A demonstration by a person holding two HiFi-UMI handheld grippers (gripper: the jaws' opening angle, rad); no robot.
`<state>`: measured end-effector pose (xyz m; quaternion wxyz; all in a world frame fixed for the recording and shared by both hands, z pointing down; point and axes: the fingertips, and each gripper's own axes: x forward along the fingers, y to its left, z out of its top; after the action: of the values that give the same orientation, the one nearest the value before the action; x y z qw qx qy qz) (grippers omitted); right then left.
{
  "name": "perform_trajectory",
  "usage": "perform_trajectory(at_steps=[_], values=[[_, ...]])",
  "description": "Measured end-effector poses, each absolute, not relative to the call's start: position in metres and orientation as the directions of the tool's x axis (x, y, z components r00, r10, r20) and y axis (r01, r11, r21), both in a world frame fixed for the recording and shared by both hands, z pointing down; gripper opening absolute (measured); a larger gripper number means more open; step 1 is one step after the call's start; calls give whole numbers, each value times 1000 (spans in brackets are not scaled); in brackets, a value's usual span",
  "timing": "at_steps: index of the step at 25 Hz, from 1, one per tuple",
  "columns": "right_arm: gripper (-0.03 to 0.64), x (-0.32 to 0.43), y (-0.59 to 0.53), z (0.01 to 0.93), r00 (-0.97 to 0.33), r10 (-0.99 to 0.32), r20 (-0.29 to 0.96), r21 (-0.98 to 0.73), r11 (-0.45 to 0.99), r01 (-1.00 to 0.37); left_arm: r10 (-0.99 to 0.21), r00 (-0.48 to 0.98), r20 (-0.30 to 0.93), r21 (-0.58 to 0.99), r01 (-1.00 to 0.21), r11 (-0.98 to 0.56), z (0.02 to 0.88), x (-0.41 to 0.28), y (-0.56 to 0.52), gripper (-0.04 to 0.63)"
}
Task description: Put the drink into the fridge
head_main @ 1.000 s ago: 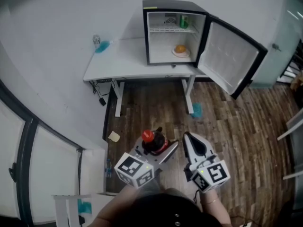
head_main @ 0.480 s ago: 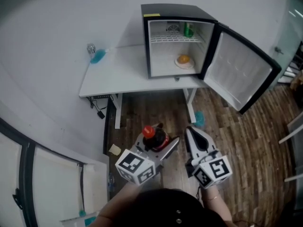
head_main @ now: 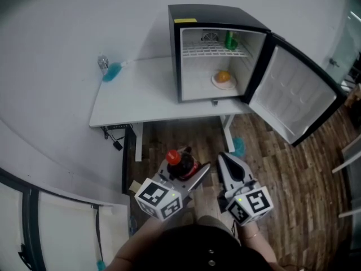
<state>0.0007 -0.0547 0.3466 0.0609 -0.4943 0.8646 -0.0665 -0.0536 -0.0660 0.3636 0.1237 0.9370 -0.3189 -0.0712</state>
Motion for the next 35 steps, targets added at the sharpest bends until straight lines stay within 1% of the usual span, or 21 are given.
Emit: perform_trajectory(at_steps=[2,5,10,14,25,35], values=[[8,-3,-62,349,-511,-859,-39,-189,508,-840,-615,787,-47,281,-581,-764,367,-55,-74,318],[8,2,-73,358,-489,-872,0,-196,480,-855,-608,793,-36,278,-577,-768,371,-56,-83,318],[8,10,-97,362,-471,-882,9,-219,458,-862,-607,795,-12,288,-578,-763,379,-51,-104,318],[8,18,-122,364,-468,-884,-3,-226,456,-861,-599,801,10,270,-578,-770,384,-40,-127,318],[8,58,-218,350,-477,-879,-22,-185,472,-862,-621,784,-10,255,-598,-760,376,-4,-221,318],[8,81,-289,345,-520,-854,-31,-178,517,-837,-648,762,6,242,-629,-738,375,26,-293,318]])
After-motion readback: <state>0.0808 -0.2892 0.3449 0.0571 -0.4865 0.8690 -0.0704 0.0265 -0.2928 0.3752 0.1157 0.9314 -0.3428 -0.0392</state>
